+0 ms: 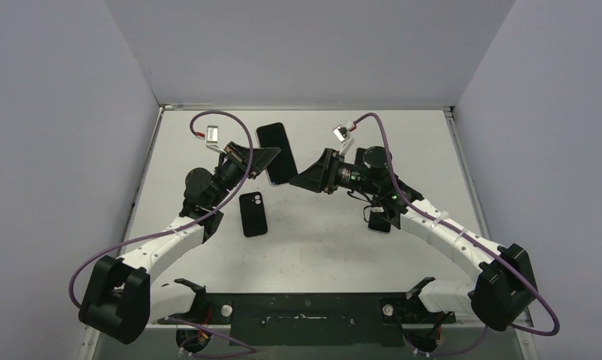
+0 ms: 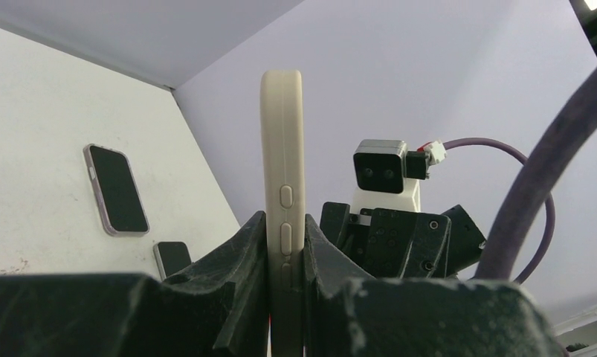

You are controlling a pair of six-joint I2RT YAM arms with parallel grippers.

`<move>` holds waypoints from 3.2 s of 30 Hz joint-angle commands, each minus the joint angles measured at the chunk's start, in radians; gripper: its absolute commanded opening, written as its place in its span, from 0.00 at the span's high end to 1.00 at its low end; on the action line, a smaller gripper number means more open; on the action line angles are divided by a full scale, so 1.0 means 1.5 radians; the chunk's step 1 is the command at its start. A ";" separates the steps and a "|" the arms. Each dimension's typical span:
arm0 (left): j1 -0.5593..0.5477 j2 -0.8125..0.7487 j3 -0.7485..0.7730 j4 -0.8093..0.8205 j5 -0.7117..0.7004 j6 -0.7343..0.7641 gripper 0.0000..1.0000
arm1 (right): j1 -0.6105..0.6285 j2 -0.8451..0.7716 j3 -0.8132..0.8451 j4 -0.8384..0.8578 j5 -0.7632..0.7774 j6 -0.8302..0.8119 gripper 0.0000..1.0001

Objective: Take the phone out of the phone case
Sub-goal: Remove the phone case from the phone.

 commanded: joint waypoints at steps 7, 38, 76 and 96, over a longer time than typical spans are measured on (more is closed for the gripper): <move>-0.008 -0.017 0.024 0.091 -0.011 -0.015 1.00 | 0.003 0.000 0.007 0.006 0.026 -0.009 0.52; -0.088 -0.009 -0.002 0.166 0.020 -0.106 1.00 | -0.012 0.038 0.014 0.148 0.014 0.008 0.55; -0.151 0.073 0.024 0.299 0.169 -0.126 1.00 | -0.055 0.116 0.130 0.365 -0.084 0.079 0.60; -0.148 -0.019 0.067 -0.041 0.118 0.117 0.61 | -0.044 0.120 0.133 0.343 -0.088 0.096 0.99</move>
